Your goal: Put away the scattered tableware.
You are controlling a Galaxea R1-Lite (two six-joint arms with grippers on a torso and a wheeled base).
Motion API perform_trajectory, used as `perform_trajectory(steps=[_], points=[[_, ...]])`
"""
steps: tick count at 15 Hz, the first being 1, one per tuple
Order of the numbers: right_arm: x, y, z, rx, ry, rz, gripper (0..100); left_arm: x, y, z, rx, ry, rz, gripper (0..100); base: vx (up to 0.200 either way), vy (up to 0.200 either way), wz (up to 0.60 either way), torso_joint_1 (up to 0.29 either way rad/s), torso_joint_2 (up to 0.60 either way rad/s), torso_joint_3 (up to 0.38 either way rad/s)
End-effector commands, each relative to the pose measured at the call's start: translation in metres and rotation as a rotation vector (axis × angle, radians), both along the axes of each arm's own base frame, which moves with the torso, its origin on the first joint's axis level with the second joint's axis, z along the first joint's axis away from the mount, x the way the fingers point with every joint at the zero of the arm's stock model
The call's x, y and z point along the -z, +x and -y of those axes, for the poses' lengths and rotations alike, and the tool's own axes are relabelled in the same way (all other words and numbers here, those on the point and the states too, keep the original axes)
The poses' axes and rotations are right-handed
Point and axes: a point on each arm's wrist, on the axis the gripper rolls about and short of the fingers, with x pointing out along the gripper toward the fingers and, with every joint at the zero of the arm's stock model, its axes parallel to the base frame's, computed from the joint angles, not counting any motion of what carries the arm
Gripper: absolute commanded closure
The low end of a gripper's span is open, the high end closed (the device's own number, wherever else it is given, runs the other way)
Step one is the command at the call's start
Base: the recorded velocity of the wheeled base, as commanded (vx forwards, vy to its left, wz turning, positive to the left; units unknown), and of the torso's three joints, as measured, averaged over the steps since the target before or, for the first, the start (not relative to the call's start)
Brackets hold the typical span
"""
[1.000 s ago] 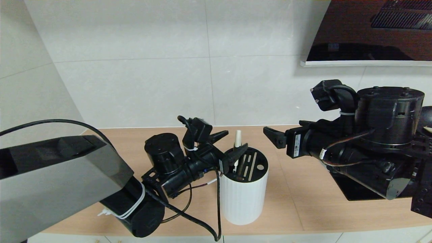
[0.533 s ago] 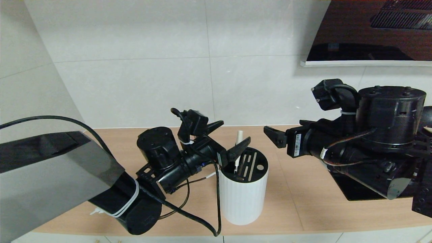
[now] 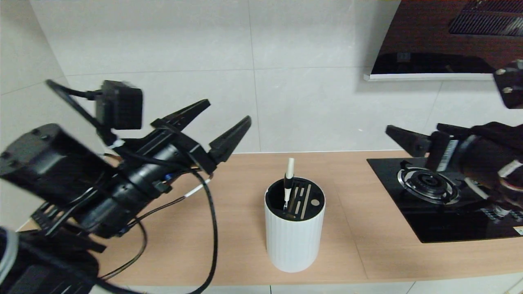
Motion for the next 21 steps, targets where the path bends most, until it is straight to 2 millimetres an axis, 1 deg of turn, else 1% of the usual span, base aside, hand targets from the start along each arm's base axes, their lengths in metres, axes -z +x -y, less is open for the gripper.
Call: perform_trajectory(steps=[1,2,3,5,6,7,8,9,10,11,12,13,14,15,16,17,18,19,20,21], points=[[0.001,-0.078,0.077,0.201,-0.032,0.124,0,-0.01,-0.061,-0.055,-0.113,-0.027,0.044,0,0.0,0.0,0.0,0.0,0.0,0.0],[0.004,-0.095,0.091,0.258,-0.033,0.134,0,-0.01,-0.075,-0.064,-0.133,-0.033,0.048,0,0.0,0.0,0.0,0.0,0.0,0.0],[0.013,-0.12,0.105,0.321,-0.043,0.13,0,-0.005,-0.097,-0.079,-0.173,-0.036,0.023,0,0.0,0.0,0.0,0.0,0.0,0.0],[0.026,-0.163,0.118,0.327,-0.028,0.143,0,0.008,-0.139,-0.093,-0.179,-0.036,-0.02,0,0.0,0.0,0.0,0.0,0.0,0.0],[0.033,-0.178,0.122,0.331,-0.034,0.139,0,0.011,-0.159,-0.099,-0.177,-0.044,-0.027,0,0.0,0.0,0.0,0.0,0.0,0.0],[0.044,-0.195,0.126,0.35,-0.04,0.137,0,0.017,-0.184,-0.107,-0.19,-0.056,-0.037,0,0.0,0.0,0.0,0.0,0.0,0.0],[0.051,-0.209,0.129,0.377,-0.058,0.151,0,0.024,-0.208,-0.114,-0.209,-0.078,-0.051,0,0.0,0.0,0.0,0.0,0.0,0.0],[0.054,-0.218,0.131,0.392,-0.056,0.178,0,0.031,-0.223,-0.118,-0.223,-0.084,-0.06,0,0.0,0.0,0.0,0.0,0.0,0.0],[0.06,-0.231,0.132,0.434,-0.041,0.221,0,0.046,-0.247,-0.124,-0.297,-0.079,-0.095,0,0.0,0.0,0.0,0.0,0.0,0.0],[0.065,-0.238,0.131,0.472,-0.046,0.228,0,0.055,-0.261,-0.124,-0.316,-0.084,-0.105,0,0.0,0.0,0.0,0.0,0.0,0.0],[0.068,-0.241,0.13,0.488,-0.047,0.224,0,0.062,-0.27,-0.123,-0.302,-0.071,-0.098,0,0.0,0.0,0.0,0.0,0.0,0.0],[0.069,-0.24,0.128,0.518,-0.047,0.219,0,0.065,-0.269,-0.122,-0.328,-0.074,-0.101,0,0.0,0.0,0.0,0.0,0.0,0.0],[0.068,-0.241,0.127,0.543,-0.035,0.23,0,0.069,-0.272,-0.12,-0.349,-0.092,-0.081,0,0.0,0.0,0.0,0.0,0.0,0.0],[0.073,-0.246,0.123,0.585,-0.043,0.243,0,0.076,-0.277,-0.119,-0.344,-0.089,-0.057,0,0.0,0.0,0.0,0.0,0.0,0.0],[0.086,-0.246,0.119,0.591,-0.067,0.234,0,0.084,-0.274,-0.118,-0.338,-0.07,-0.064,0,0.0,0.0,0.0,0.0,0.0,0.0],[0.093,-0.243,0.119,0.582,-0.072,0.215,0,0.085,-0.273,-0.119,-0.352,-0.077,-0.055,0,0.0,0.0,0.0,0.0,0.0,0.0],[0.104,-0.235,0.12,0.608,-0.069,0.172,0,0.095,-0.267,-0.119,-0.387,-0.09,-0.057,0,0.0,0.0,0.0,0.0,0.0,0.0],[0.113,-0.229,0.12,0.619,-0.058,0.153,0,0.106,-0.262,-0.12,-0.41,-0.065,-0.08,0,0.0,0.0,0.0,0.0,0.0,0.0],[0.124,-0.224,0.12,0.617,-0.06,0.14,0,0.109,-0.261,-0.12,-0.43,-0.059,-0.118,0,0.0,0.0,0.0,0.0,0.0,0.0],[0.14,-0.215,0.12,0.613,-0.066,0.115,0,0.111,-0.26,-0.121,-0.489,-0.07,-0.137,0,0.0,0.0,0.0,0.0,0.0,0.0]])
